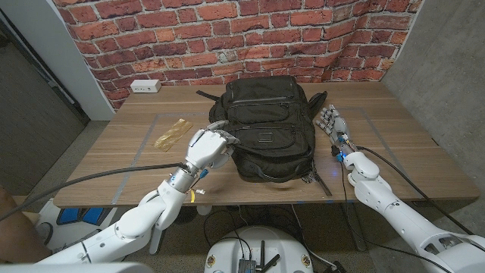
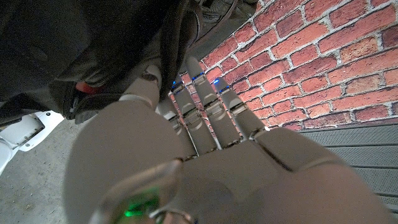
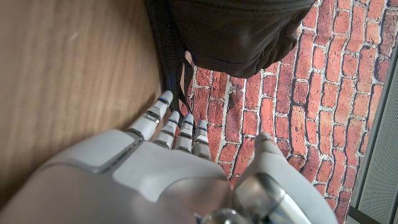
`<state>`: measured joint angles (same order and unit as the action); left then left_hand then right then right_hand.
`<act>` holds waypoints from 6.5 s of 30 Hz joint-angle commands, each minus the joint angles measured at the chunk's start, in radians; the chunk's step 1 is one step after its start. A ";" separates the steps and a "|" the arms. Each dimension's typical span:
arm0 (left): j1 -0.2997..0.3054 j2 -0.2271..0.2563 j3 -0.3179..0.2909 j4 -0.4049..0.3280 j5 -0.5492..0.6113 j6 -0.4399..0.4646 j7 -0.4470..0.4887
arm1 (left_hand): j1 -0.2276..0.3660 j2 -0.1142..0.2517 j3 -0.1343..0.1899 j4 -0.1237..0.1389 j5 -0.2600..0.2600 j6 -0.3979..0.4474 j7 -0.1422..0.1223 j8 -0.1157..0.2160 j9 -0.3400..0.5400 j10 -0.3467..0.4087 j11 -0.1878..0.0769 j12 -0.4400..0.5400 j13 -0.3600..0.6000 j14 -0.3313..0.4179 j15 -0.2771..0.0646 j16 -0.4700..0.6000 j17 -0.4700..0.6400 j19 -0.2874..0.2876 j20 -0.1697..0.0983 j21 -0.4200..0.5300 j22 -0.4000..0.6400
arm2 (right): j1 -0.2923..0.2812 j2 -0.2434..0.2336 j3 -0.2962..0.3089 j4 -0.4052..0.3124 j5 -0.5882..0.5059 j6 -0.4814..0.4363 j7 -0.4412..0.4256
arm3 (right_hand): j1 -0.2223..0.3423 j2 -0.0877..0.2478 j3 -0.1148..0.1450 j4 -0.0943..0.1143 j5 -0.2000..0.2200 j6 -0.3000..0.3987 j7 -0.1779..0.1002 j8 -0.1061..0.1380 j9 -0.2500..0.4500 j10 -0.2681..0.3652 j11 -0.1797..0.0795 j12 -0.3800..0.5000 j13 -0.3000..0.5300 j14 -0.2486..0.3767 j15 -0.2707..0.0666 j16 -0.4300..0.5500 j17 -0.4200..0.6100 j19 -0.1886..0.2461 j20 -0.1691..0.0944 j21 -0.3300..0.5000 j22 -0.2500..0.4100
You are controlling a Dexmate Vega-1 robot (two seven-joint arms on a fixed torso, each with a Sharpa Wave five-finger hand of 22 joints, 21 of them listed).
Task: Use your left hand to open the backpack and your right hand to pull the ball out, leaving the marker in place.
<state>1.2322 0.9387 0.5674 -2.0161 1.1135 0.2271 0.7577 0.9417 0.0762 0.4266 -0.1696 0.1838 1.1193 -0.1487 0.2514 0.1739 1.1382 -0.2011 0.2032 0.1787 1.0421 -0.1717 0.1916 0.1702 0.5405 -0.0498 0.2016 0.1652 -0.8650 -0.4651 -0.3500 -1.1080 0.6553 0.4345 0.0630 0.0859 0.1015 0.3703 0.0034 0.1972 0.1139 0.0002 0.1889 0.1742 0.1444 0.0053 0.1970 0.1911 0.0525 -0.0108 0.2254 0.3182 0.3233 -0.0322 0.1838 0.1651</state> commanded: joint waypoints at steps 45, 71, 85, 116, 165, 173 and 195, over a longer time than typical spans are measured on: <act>-0.130 -0.089 -0.044 -0.029 -0.172 -0.059 -0.169 | -0.027 0.005 0.039 0.001 -0.003 0.047 0.005 0.008 0.010 0.064 -0.002 -0.009 0.006 0.076 -0.068 -0.004 0.005 0.012 -0.147 -0.010 0.004 | -0.058 -0.048 0.035 -0.117 0.022 -0.044 -0.046 | -0.004 0.038 0.005 -0.010 -0.004 0.016 -0.004 0.001 0.003 0.009 -0.002 0.000 0.003 0.006 -0.005 0.009 0.002 0.007 0.000 0.003 0.002; -0.251 -0.163 -0.039 0.026 -0.300 -0.114 -0.253 | -0.030 0.007 0.049 0.000 -0.003 0.049 0.010 0.007 0.012 0.071 -0.002 -0.010 0.007 0.085 -0.069 -0.003 0.007 0.018 -0.148 -0.010 0.004 | -0.083 -0.062 0.030 -0.183 0.029 -0.095 -0.064 | -0.003 0.041 0.007 -0.011 -0.005 0.018 -0.004 0.000 0.003 0.009 -0.001 0.000 0.003 0.006 -0.004 0.010 0.003 0.006 -0.001 0.003 0.002; -0.311 -0.176 -0.053 0.068 -0.387 -0.155 -0.289 | -0.031 0.008 0.053 -0.001 -0.002 0.049 0.016 0.007 0.013 0.075 -0.001 -0.010 0.008 0.091 -0.069 -0.001 0.008 0.020 -0.147 -0.009 0.004 | -0.072 -0.053 0.019 -0.202 -0.003 -0.107 -0.114 | -0.002 0.042 0.008 -0.012 -0.005 0.018 -0.004 0.000 0.003 0.009 -0.001 0.000 0.002 0.005 -0.005 0.010 0.004 0.006 -0.001 0.003 0.002; -0.483 -0.273 -0.013 0.249 -0.565 -0.257 -0.334 | -0.030 0.007 0.061 -0.002 -0.002 0.048 0.021 0.007 0.015 0.079 -0.001 -0.011 0.008 0.102 -0.069 -0.001 0.008 0.025 -0.147 -0.009 0.004 | -0.100 -0.051 0.030 -0.245 -0.051 -0.100 -0.217 | 0.000 0.043 0.011 -0.016 -0.005 0.018 -0.004 0.000 0.003 0.009 -0.002 0.000 0.002 0.003 -0.005 0.011 0.004 0.007 -0.002 0.003 0.002; -0.520 -0.374 -0.048 0.271 -0.840 -0.187 -0.346 | -0.031 0.008 0.072 -0.002 -0.001 0.043 0.032 0.004 0.018 0.078 -0.001 -0.013 0.009 0.115 -0.068 -0.001 0.008 0.032 -0.146 -0.010 0.004 | -0.286 -0.138 0.092 -0.508 -0.154 -0.128 -0.374 | 0.004 0.044 0.015 -0.021 -0.006 0.025 -0.001 0.002 0.004 0.018 -0.002 0.003 0.002 0.012 -0.011 0.016 0.005 0.012 -0.003 0.005 0.002; -0.522 -0.397 -0.057 0.265 -0.909 -0.157 -0.356 | -0.031 0.008 0.073 -0.003 -0.001 0.043 0.038 0.004 0.018 0.077 -0.001 -0.013 0.009 0.117 -0.069 0.000 0.009 0.033 -0.146 -0.009 0.004 | -0.320 -0.146 0.104 -0.549 -0.178 -0.136 -0.401 | 0.005 0.044 0.016 -0.022 -0.006 0.028 0.001 0.002 0.004 0.020 -0.003 0.003 0.002 0.013 -0.014 0.016 0.005 0.014 -0.004 0.005 0.001; -0.598 -0.455 -0.029 0.334 -1.000 -0.138 -0.366 | -0.032 0.006 0.078 -0.004 -0.001 0.040 0.040 0.002 0.019 0.077 0.001 -0.013 0.009 0.115 -0.068 -0.003 0.007 0.038 -0.145 -0.009 0.004 | -0.418 -0.184 0.138 -0.674 -0.290 -0.175 -0.478 | 0.001 0.035 0.013 -0.023 -0.008 0.046 0.005 0.007 0.004 0.040 -0.007 0.009 0.002 0.036 -0.015 0.025 0.005 0.034 -0.001 0.010 0.001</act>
<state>0.6701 0.5129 0.5245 -1.7164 0.1638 0.0779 0.4065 0.9096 0.0747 0.4888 -0.1793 0.1758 1.1393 -0.1296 0.2470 0.1890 1.2070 -0.1980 0.1837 0.1835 1.1506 -0.2268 0.1917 0.1744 0.5689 -0.0570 0.1939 0.1649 -1.2346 -0.6260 -0.2269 -1.7137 0.4211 0.2897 -0.3800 0.0859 0.1015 0.3832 -0.0161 0.1924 0.1500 0.0071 0.1889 0.1742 0.1732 0.0017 0.1970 0.1911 0.0797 -0.0270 0.2446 0.3176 0.3485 -0.0320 0.1887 0.1650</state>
